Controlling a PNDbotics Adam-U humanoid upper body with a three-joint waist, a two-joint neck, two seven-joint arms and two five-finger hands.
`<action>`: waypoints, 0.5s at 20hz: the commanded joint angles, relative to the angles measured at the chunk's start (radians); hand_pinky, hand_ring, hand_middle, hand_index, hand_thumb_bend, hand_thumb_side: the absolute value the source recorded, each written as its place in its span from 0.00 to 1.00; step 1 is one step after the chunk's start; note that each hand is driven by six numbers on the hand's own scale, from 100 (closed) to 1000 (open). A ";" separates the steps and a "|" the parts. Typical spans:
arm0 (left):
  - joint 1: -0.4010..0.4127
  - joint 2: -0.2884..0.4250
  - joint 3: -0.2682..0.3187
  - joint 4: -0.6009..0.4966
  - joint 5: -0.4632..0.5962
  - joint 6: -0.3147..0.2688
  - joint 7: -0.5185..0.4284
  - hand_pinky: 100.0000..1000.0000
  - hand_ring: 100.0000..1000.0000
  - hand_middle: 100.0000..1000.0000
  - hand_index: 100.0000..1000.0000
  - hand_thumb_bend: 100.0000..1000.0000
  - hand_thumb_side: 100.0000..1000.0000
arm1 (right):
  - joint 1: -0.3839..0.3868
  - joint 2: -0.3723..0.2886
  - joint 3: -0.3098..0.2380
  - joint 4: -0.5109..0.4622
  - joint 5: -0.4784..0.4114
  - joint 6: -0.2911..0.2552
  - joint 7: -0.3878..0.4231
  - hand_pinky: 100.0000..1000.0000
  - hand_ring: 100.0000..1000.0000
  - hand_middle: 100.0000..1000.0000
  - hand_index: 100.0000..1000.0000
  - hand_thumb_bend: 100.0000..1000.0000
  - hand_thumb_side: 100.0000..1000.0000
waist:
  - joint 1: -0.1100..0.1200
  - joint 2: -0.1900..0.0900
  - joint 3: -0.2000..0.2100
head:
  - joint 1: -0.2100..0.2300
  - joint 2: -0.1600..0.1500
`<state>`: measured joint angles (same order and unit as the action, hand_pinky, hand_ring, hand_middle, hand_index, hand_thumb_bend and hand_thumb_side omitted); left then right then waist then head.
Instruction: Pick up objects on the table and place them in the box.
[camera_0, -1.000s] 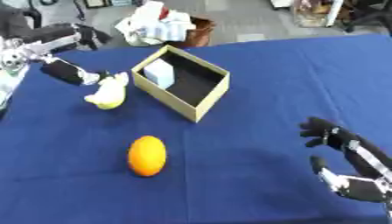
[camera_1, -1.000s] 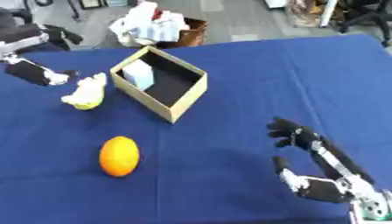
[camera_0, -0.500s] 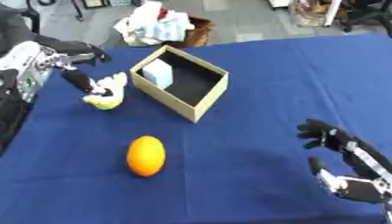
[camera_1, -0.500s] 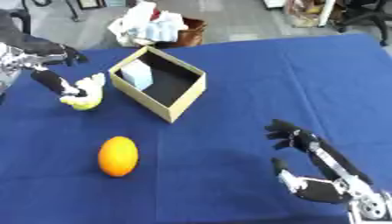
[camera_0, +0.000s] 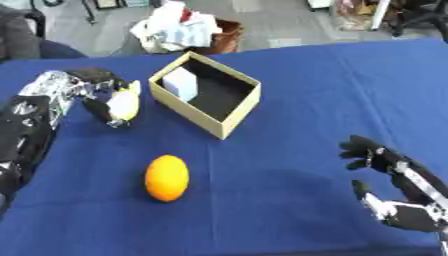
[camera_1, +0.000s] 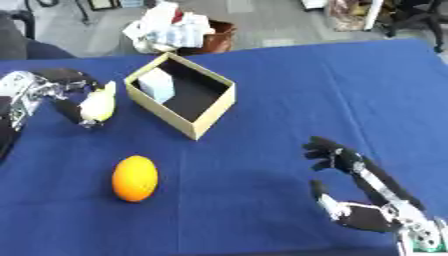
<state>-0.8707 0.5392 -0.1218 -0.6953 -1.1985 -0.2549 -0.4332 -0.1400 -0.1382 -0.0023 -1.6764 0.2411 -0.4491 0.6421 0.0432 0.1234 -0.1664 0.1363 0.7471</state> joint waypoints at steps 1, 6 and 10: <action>-0.010 0.011 0.017 0.018 -0.011 -0.003 0.011 0.74 0.64 0.69 0.86 0.33 0.39 | -0.008 -0.011 -0.002 -0.009 -0.008 0.000 0.000 0.70 0.83 0.85 1.00 0.00 0.32 | 0.003 -0.027 -0.001 | -0.003 -0.002; 0.007 0.012 0.021 0.005 0.030 -0.015 0.054 0.66 0.49 0.51 0.72 0.04 0.26 | -0.009 -0.010 -0.003 -0.009 -0.009 0.002 0.000 0.70 0.83 0.85 1.00 0.00 0.32 | 0.003 -0.027 -0.002 | -0.006 -0.002; 0.016 0.031 0.023 -0.051 0.092 -0.025 0.076 0.61 0.42 0.41 0.64 0.00 0.21 | -0.009 -0.010 -0.002 -0.009 -0.010 0.003 -0.001 0.70 0.83 0.85 1.00 0.00 0.32 | 0.003 -0.028 -0.002 | -0.007 -0.004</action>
<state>-0.8384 0.5357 -0.1078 -0.7160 -1.1276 -0.2769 -0.3671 -0.1402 -0.1380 -0.0025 -1.6764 0.2395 -0.4486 0.6421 0.0432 0.1234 -0.1682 0.1308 0.7471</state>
